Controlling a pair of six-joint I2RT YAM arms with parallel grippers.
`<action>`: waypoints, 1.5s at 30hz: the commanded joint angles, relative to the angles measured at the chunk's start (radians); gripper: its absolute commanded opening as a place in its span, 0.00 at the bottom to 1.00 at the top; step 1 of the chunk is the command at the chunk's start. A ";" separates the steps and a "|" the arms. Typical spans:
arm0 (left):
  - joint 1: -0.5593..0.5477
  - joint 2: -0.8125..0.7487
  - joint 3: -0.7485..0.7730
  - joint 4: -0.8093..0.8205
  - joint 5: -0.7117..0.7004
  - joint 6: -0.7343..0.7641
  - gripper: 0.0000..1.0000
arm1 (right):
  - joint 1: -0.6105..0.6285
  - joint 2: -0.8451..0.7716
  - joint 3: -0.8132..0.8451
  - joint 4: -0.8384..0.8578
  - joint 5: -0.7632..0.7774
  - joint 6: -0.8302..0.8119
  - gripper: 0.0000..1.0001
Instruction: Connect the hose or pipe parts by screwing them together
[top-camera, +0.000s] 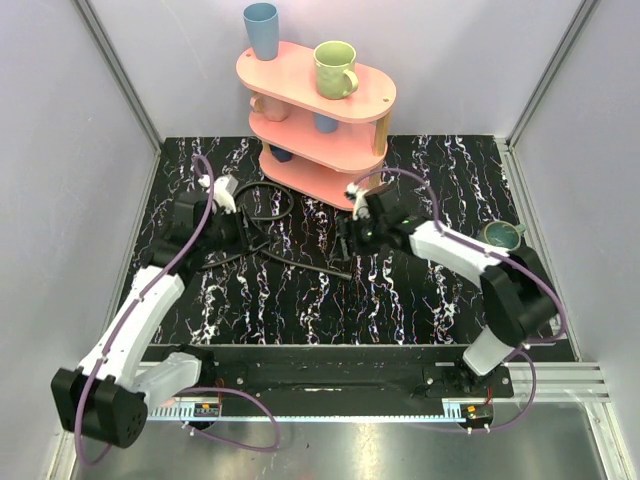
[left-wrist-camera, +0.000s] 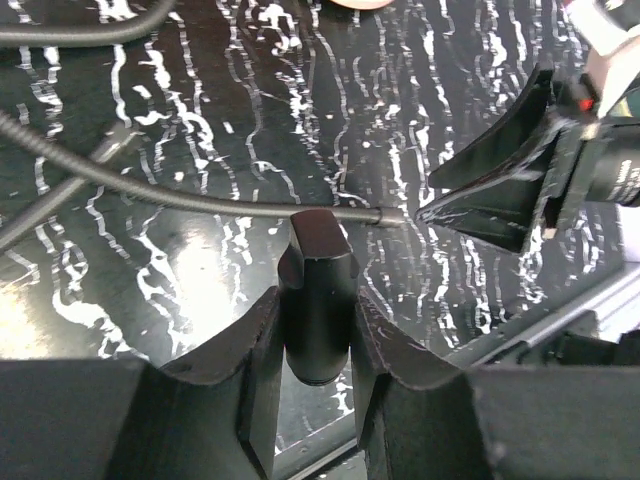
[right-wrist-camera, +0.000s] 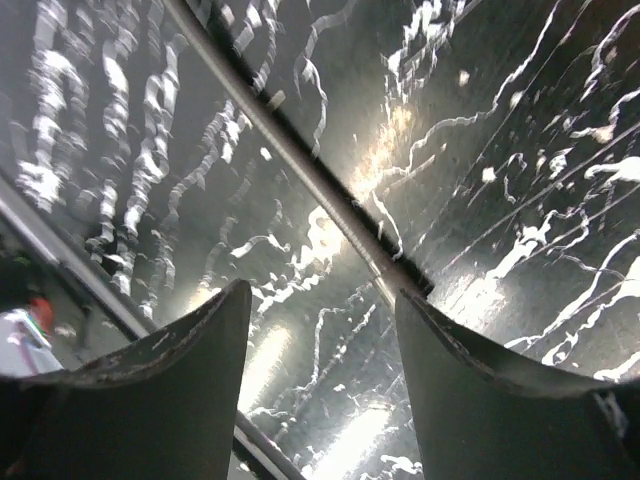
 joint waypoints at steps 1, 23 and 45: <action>0.005 -0.091 -0.036 -0.060 -0.179 0.100 0.00 | 0.109 0.103 0.098 -0.133 0.176 -0.161 0.67; 0.005 -0.119 -0.051 -0.051 -0.133 0.099 0.00 | 0.264 0.278 0.184 -0.207 0.476 -0.250 0.54; 0.005 -0.099 -0.059 -0.039 -0.105 0.083 0.00 | -0.016 -0.154 -0.046 -0.586 0.733 0.271 0.00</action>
